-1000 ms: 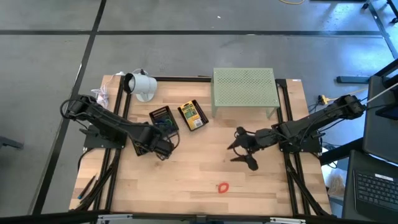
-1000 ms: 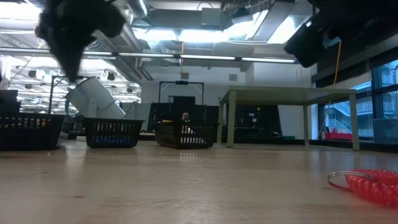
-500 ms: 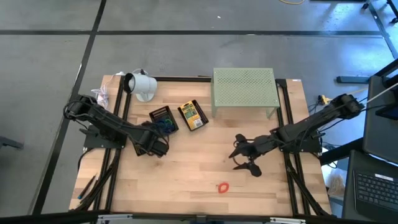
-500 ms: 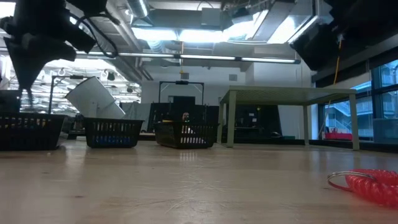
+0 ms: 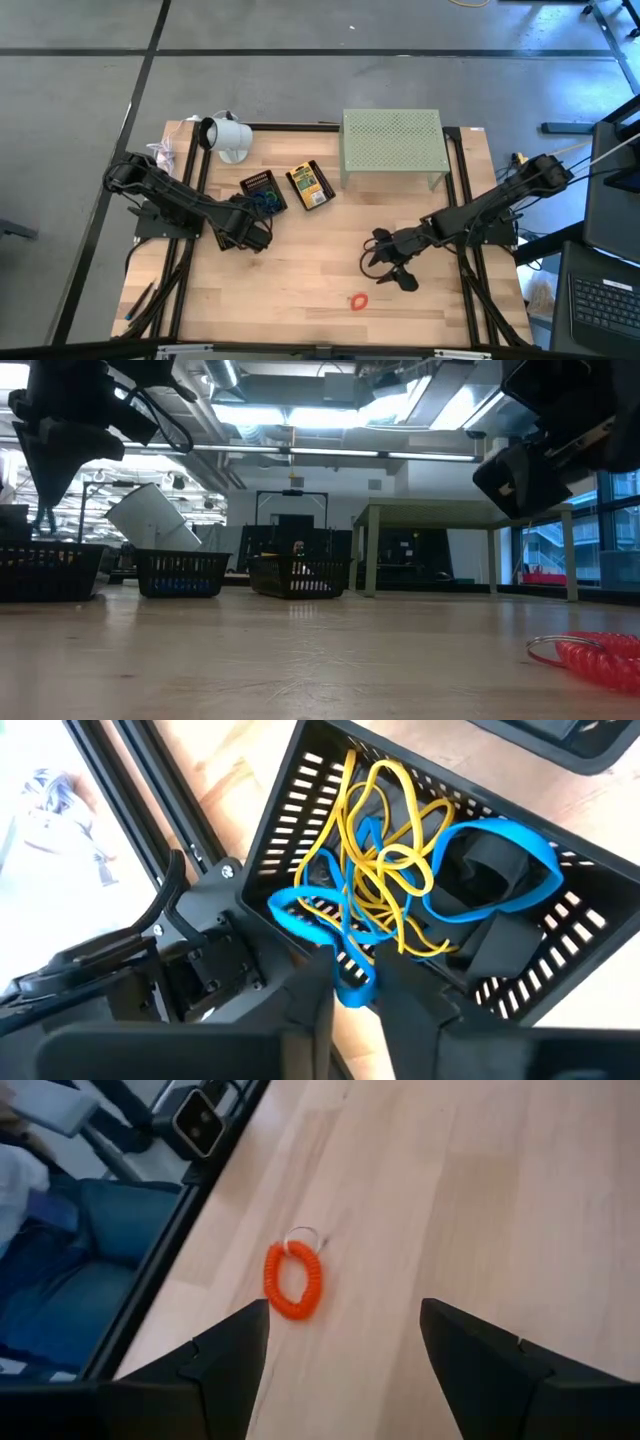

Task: Pick & Place Office Desk Supplies
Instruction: Put the blue rubber band into the left black basket, then put the orange spring keychain into the middle black basket

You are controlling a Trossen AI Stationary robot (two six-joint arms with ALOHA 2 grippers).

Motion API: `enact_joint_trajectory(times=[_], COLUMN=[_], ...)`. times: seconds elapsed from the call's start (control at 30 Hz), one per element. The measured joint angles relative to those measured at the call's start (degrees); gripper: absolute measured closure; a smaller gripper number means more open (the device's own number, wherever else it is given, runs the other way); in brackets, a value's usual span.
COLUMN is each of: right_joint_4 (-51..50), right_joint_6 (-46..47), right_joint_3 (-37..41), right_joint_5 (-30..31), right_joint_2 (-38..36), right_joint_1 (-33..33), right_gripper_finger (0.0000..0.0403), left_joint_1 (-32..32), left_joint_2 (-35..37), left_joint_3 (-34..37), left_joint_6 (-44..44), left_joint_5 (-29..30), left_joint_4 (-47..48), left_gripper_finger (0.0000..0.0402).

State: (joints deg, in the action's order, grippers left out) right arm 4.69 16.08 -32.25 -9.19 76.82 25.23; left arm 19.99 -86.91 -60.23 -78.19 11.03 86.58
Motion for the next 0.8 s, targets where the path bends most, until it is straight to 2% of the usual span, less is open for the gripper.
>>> enact_joint_trajectory(times=[0.3,0.63,0.8], right_joint_4=[1.9,10.9,13.3], right_joint_6=[2.1,4.5,4.3], right_joint_3=[0.0,0.0,0.0], right_joint_5=[-3.0,-3.7,0.7], right_joint_2=[2.3,9.2,13.3], right_joint_1=[0.1,3.9,6.6], right_gripper_finger=[0.0140,0.0140,0.0140], left_joint_1=[0.0,0.0,0.0], left_joint_2=[0.0,0.0,0.0], left_joint_3=[0.0,0.0,0.0], left_joint_6=[-3.7,-6.2,-6.6], left_joint_5=[1.2,6.9,7.5], left_joint_4=[0.0,0.4,-1.1], left_gripper_finger=[0.0276,0.0270,0.0270])
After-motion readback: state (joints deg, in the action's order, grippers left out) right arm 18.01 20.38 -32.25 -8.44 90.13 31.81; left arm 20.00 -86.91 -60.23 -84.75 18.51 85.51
